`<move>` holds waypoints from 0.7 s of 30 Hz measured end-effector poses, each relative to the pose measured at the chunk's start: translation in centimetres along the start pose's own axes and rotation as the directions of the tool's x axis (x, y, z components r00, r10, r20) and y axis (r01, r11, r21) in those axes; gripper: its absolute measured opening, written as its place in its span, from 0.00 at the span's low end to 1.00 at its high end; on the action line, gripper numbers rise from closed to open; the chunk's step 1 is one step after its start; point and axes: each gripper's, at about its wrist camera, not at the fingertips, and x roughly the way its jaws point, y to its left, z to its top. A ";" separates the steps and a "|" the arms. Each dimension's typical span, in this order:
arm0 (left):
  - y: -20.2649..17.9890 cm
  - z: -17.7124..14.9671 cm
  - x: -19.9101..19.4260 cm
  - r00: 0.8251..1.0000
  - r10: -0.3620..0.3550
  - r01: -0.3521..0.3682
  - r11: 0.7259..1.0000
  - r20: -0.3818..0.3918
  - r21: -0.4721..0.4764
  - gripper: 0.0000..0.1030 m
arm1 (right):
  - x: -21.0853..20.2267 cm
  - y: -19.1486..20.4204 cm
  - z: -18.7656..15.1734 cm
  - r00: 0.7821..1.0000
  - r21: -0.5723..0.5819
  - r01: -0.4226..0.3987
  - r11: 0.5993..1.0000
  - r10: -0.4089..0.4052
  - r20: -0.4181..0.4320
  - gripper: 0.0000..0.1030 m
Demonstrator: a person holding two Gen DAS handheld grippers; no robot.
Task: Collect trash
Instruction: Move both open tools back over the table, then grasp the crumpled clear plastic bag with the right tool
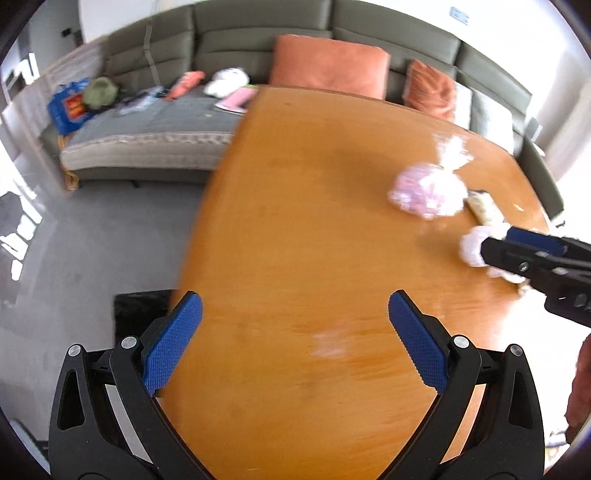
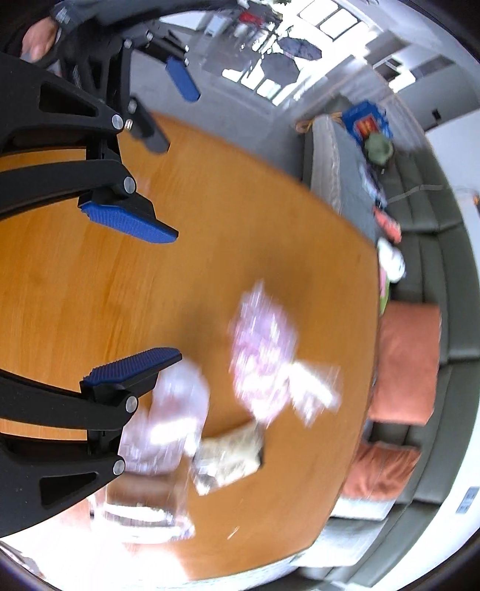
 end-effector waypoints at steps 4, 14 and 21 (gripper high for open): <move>-3.1 0.9 1.7 0.998 -0.038 0.038 0.999 -0.044 0.003 0.94 | 0.7 -3.7 -0.4 0.999 0.007 0.020 1.000 -0.020 -0.028 0.65; -8.1 3.7 4.0 0.998 0.021 -0.017 0.998 -0.058 0.054 0.94 | 6.1 -8.0 0.4 0.990 -0.058 0.074 0.996 -0.080 -0.115 0.65; -9.9 5.8 5.5 0.998 0.013 -0.008 0.996 -0.060 0.085 0.94 | 5.2 -8.9 1.2 0.998 -0.041 0.028 0.999 -0.030 -0.049 0.34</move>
